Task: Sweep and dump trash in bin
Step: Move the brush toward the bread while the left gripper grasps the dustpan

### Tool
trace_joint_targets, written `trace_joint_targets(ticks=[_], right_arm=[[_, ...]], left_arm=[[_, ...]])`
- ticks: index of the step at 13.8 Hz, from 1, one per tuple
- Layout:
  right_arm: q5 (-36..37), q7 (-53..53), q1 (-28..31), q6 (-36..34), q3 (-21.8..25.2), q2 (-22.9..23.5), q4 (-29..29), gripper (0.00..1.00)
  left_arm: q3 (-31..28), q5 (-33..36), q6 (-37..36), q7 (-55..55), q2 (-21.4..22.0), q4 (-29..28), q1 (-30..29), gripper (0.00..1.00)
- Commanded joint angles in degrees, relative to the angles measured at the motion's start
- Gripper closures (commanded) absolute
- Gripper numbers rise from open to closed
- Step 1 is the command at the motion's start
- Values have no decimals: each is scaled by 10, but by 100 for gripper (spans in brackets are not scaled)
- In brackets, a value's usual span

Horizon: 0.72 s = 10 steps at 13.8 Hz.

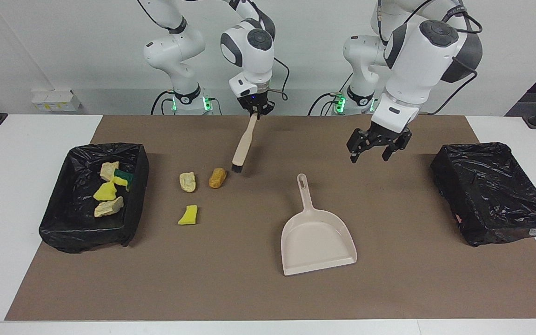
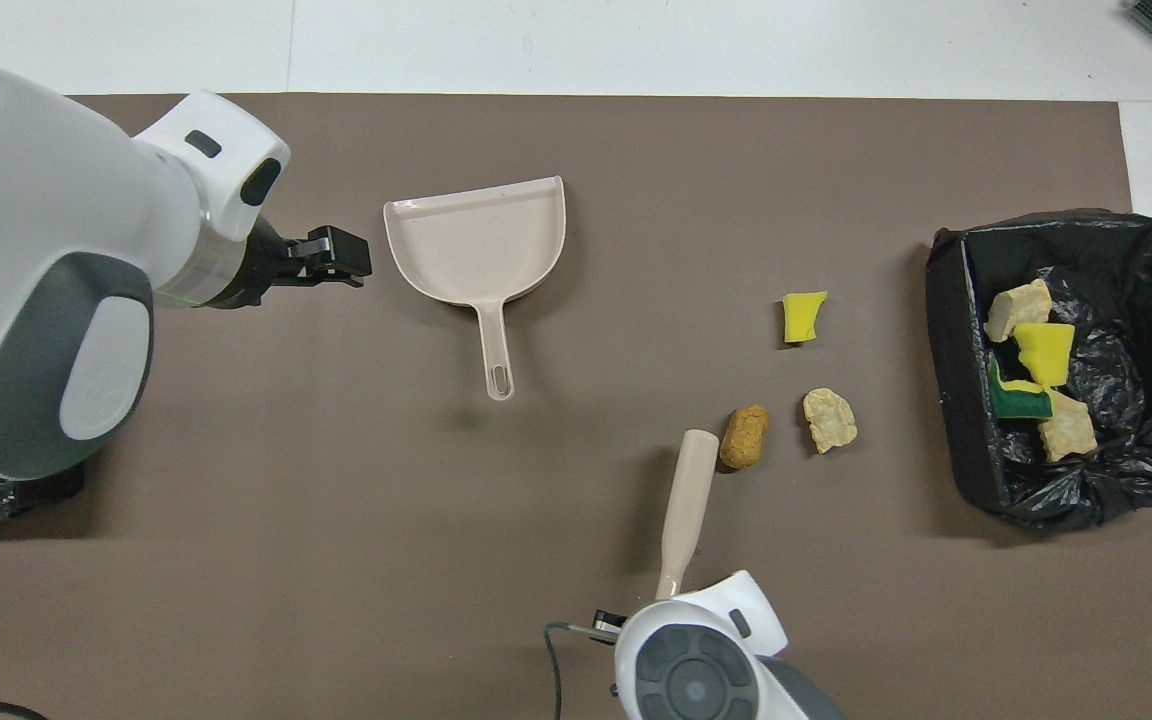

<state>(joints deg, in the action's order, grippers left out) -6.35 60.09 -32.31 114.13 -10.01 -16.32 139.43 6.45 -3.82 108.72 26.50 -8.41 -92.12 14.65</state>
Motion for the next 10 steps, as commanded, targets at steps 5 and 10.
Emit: trace_joint_targets(ticks=[5,10], right_arm=[[3,15,159,-125,-6,-61,39,100],[14,-53,228,-71,-7,-44,43,100]], left_arm=[[-9,-1,118,58,-125,4,78,0],[-10,-1,134,60,-131,-38,117,0]])
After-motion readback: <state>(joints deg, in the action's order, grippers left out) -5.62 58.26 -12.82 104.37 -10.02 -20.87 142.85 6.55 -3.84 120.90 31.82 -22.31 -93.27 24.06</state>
